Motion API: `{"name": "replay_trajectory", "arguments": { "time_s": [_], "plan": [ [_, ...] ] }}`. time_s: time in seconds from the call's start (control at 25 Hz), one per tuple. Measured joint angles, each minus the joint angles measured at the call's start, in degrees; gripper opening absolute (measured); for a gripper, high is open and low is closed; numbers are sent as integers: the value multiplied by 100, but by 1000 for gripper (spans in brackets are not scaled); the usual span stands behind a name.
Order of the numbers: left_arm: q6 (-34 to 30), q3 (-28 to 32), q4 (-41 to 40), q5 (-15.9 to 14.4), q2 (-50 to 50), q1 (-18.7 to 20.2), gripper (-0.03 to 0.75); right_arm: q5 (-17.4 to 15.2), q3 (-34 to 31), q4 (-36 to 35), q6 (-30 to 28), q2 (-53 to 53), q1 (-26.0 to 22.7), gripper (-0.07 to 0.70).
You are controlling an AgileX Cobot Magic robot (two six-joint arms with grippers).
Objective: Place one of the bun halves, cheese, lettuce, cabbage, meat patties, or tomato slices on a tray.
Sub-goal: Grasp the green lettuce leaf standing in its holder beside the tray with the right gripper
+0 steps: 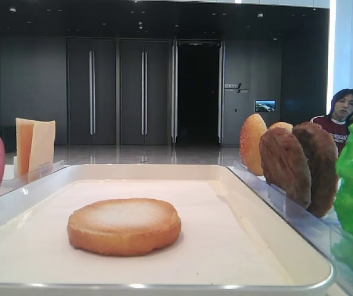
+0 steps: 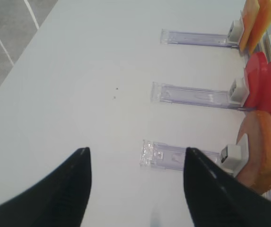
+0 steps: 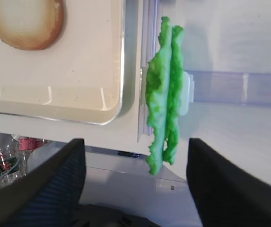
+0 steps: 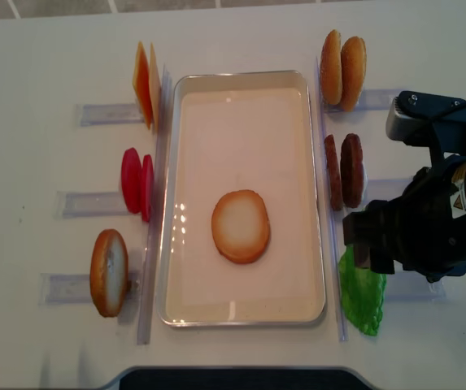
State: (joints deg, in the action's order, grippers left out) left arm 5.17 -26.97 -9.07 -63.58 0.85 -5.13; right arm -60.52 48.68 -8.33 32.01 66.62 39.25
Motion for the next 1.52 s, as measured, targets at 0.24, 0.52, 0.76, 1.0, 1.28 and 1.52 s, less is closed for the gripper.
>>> {"name": "replay_trajectory", "arguments": {
  "time_s": [0.24, 0.52, 0.76, 1.0, 1.28, 1.52],
  "plan": [
    [0, 0, 0, 0, 0, 0, 468, 106, 0, 234, 7, 303, 11, 466],
    [0, 0, 0, 0, 0, 0, 468, 106, 0, 389, 7, 495, 11, 431],
    [0, 0, 0, 0, 0, 0, 468, 130, -22, 473, 7, 506, 11, 358],
    [0, 0, 0, 0, 0, 0, 468, 231, -204, 473, -26, 512, 11, 333],
    [0, 0, 0, 0, 0, 0, 468, 324, -204, 473, -63, 512, 11, 296],
    [0, 0, 0, 0, 0, 0, 468, 429, -204, 473, -108, 512, 11, 141]
  ]
}}
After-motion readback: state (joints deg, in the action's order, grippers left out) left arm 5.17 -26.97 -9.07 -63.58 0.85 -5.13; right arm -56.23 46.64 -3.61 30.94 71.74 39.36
